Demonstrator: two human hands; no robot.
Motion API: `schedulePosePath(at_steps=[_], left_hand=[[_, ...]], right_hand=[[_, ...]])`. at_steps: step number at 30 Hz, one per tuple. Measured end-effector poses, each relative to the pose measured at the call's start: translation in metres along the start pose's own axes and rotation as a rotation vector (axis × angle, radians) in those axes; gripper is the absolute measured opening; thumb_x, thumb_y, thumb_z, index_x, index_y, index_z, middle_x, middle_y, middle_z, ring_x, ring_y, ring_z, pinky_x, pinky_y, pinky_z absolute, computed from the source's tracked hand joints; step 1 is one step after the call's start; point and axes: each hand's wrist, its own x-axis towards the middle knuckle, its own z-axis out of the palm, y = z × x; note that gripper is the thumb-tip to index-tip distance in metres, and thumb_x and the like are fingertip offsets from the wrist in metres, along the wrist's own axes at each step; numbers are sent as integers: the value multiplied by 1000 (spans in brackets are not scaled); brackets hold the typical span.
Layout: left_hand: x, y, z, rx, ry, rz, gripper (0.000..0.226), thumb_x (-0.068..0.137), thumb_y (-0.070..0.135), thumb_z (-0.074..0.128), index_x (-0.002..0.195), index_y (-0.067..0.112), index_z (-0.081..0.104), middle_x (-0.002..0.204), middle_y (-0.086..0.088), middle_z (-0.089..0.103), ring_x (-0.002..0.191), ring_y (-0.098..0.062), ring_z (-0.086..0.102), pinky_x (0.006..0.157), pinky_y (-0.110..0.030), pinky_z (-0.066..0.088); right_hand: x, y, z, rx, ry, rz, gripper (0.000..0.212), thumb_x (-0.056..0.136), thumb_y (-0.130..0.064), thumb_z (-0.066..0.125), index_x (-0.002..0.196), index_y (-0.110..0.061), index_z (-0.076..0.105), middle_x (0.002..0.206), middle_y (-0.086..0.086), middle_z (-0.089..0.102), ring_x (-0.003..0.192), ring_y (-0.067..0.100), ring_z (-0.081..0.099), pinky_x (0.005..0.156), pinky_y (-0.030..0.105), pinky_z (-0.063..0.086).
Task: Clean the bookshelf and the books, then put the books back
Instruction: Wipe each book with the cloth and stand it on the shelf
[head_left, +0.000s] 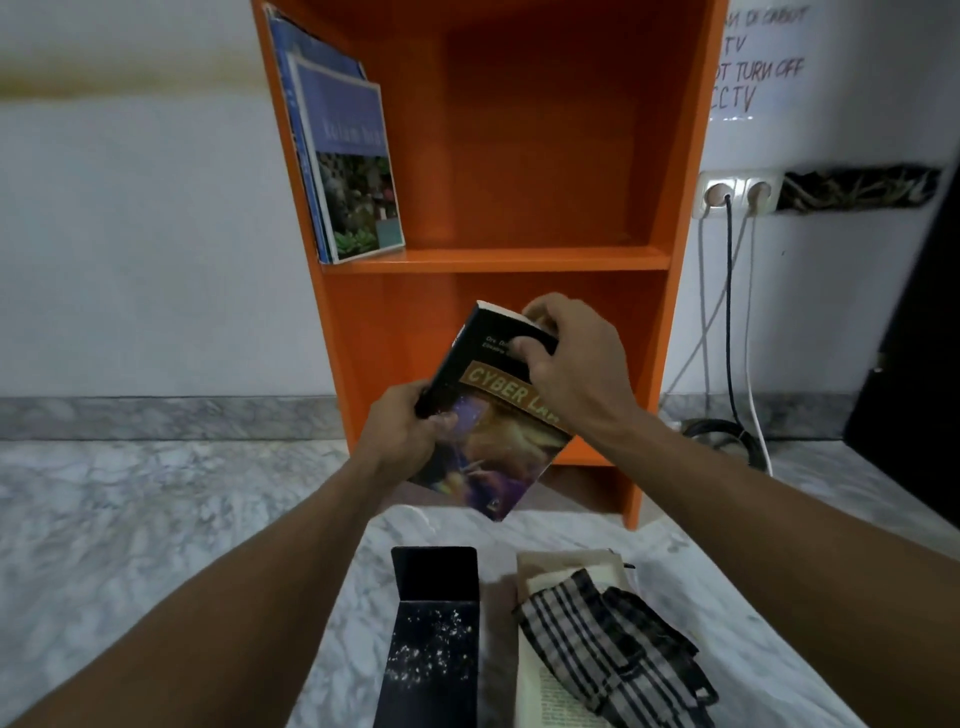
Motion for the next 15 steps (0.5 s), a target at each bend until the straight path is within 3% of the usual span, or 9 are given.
schedulePosePath(at_steps=[3, 6, 8, 10, 12, 15], left_hand=[[5, 7, -9, -65, 147, -14, 15, 92, 19, 65, 103, 28, 67, 98, 4, 73, 93, -20, 69, 85, -46, 57], [14, 15, -22, -117, 277, -15, 14, 91, 21, 67, 102, 28, 66, 99, 1, 71, 95, -23, 66, 89, -46, 54], [20, 22, -35, -175, 313, 3, 15, 91, 18, 67, 101, 28, 65, 99, 1, 70, 95, -21, 65, 87, -41, 54], [26, 31, -47, -259, 275, 9, 14, 94, 16, 63, 104, 25, 62, 98, 2, 68, 92, -17, 64, 77, -34, 52], [32, 36, -57, -272, 244, 19, 13, 97, 16, 59, 106, 25, 58, 96, 3, 65, 87, -11, 60, 70, -29, 49], [45, 35, -70, -201, 211, 46, 15, 98, 16, 57, 108, 28, 55, 97, 6, 64, 89, -12, 60, 76, -30, 48]], right_hand=[[6, 0, 10, -57, 229, 70, 50, 85, -23, 70, 130, -15, 51, 124, 9, 51, 115, 25, 48, 98, 34, 39], [-3, 2, 24, 113, 198, 369, 56, 90, -28, 66, 137, -18, 38, 134, 11, 44, 119, 30, 48, 100, 41, 41], [-11, 3, 43, 197, -41, 472, 52, 94, -25, 62, 138, -18, 37, 131, 7, 48, 116, 25, 51, 97, 35, 40], [-12, 3, 65, 323, -190, 525, 34, 95, -17, 60, 126, -15, 45, 119, 4, 56, 111, 23, 56, 91, 33, 43], [-2, -3, 80, 389, -158, 583, 17, 97, -13, 57, 112, -10, 51, 111, 9, 60, 104, 27, 58, 90, 39, 47], [24, -18, 94, 439, -29, 632, 16, 98, -15, 55, 113, -15, 50, 111, 4, 58, 99, 24, 57, 87, 41, 50]])
